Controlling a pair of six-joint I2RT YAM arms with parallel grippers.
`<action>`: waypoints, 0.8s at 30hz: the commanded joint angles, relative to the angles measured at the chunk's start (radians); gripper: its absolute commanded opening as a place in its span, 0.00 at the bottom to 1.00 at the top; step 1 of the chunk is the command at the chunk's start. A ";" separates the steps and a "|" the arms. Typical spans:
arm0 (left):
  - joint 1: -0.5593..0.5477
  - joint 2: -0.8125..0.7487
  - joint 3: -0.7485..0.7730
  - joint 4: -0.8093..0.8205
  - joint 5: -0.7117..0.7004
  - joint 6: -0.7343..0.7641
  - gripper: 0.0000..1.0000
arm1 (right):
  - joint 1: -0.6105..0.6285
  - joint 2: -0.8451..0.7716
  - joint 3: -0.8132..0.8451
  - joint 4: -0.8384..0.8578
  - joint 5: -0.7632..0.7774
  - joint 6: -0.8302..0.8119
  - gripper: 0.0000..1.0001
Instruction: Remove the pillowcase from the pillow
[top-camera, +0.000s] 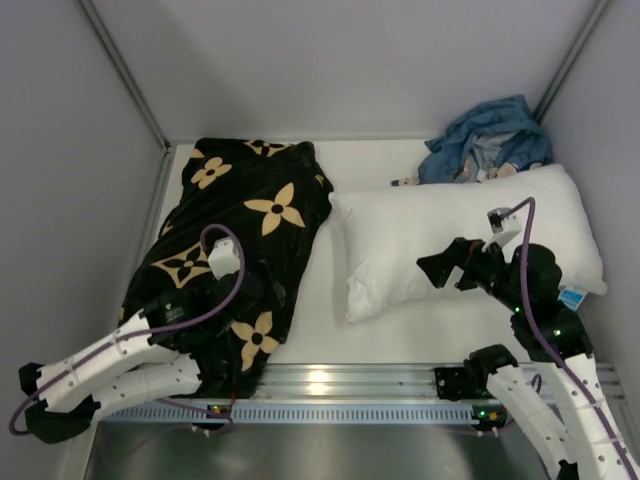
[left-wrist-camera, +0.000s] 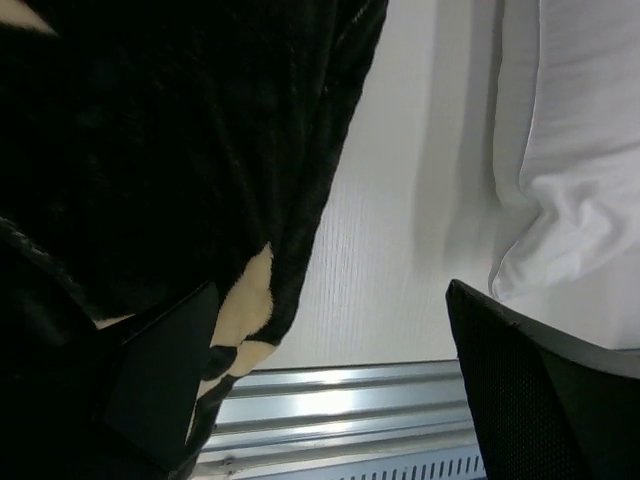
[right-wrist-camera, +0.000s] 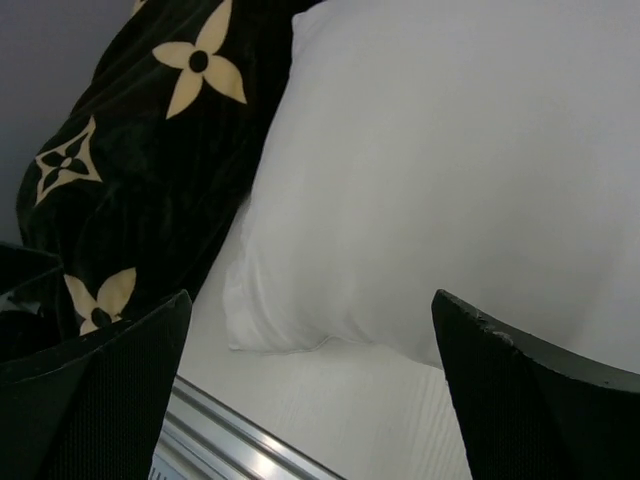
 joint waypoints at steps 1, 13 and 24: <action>-0.002 0.159 0.190 -0.204 -0.173 0.003 0.99 | 0.011 0.002 0.001 0.145 -0.137 0.018 0.99; 0.269 0.561 0.249 -0.139 -0.208 0.267 0.99 | 0.332 0.376 0.152 0.383 -0.033 0.136 0.99; 0.294 0.924 0.240 0.110 -0.094 0.360 0.99 | 0.457 0.553 0.248 0.360 0.117 0.001 1.00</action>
